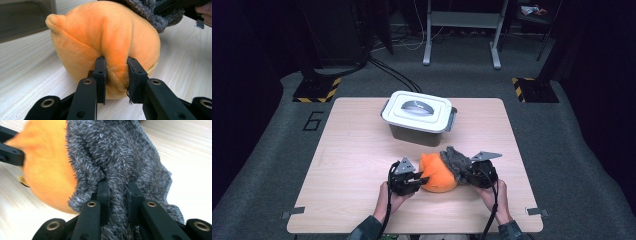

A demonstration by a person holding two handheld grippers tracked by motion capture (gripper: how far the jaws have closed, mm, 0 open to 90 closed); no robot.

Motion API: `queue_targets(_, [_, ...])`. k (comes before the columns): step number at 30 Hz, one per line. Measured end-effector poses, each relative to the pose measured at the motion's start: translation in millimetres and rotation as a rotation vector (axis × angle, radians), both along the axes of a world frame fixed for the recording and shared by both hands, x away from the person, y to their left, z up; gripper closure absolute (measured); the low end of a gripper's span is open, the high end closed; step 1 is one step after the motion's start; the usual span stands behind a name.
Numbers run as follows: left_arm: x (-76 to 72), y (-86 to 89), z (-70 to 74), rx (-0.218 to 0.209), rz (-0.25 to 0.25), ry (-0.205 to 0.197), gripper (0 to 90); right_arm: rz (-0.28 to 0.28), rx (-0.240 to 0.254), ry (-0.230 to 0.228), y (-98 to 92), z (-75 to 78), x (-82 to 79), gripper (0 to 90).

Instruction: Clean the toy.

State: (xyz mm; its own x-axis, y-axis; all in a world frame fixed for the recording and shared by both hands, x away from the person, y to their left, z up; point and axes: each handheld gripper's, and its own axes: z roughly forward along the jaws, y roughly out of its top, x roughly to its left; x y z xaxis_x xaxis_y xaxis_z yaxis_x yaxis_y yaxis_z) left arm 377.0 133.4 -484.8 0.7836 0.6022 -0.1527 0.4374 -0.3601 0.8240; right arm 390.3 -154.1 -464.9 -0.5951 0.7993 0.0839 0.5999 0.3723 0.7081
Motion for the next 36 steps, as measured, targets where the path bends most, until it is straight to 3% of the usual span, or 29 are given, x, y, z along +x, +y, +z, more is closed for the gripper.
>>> queue_targets(10, [0.5,2.0,-1.3,-0.01,0.008,0.013,72.5,-0.064,-0.045,0.069,-6.0,-32.5,10.2,76.7])
queue_targets(12, [0.1,2.1,-1.4,-0.011,0.008,0.013,72.4,-0.056,-0.05,0.08,-4.9,-40.7,12.1,76.7])
queue_targets(16, [-0.6,1.8,-1.0,-0.008,0.007,0.006,72.4,-0.061,-0.033,0.082,-7.6,-39.3,11.9,76.6])
queue_targets(22, [-2.5,1.4,0.5,-0.005,0.009,0.0,72.2,-0.087,0.032,0.059,-28.4,-17.7,0.2,76.6])
queue_targets(24, [-1.1,1.6,1.5,0.005,0.0,-0.015,72.1,-0.084,0.052,0.033,-33.4,-4.6,-5.9,76.6])
queue_targets(27, [-0.4,0.6,2.9,0.001,0.001,-0.006,72.1,-0.07,0.079,-0.005,-33.9,12.3,-12.3,76.5])
queue_targets(30, [-1.1,-0.7,4.6,0.001,0.006,-0.005,71.9,-0.036,0.091,-0.025,-26.3,28.5,-15.6,76.5])
queue_targets(33, [-1.2,-2.0,5.9,0.008,-0.003,-0.013,71.8,0.024,0.072,-0.043,-7.0,40.2,-15.2,76.3])
queue_targets(36, [-0.7,-5.2,7.7,0.014,-0.019,-0.021,71.6,0.071,0.05,-0.052,12.8,44.2,-10.8,76.2])
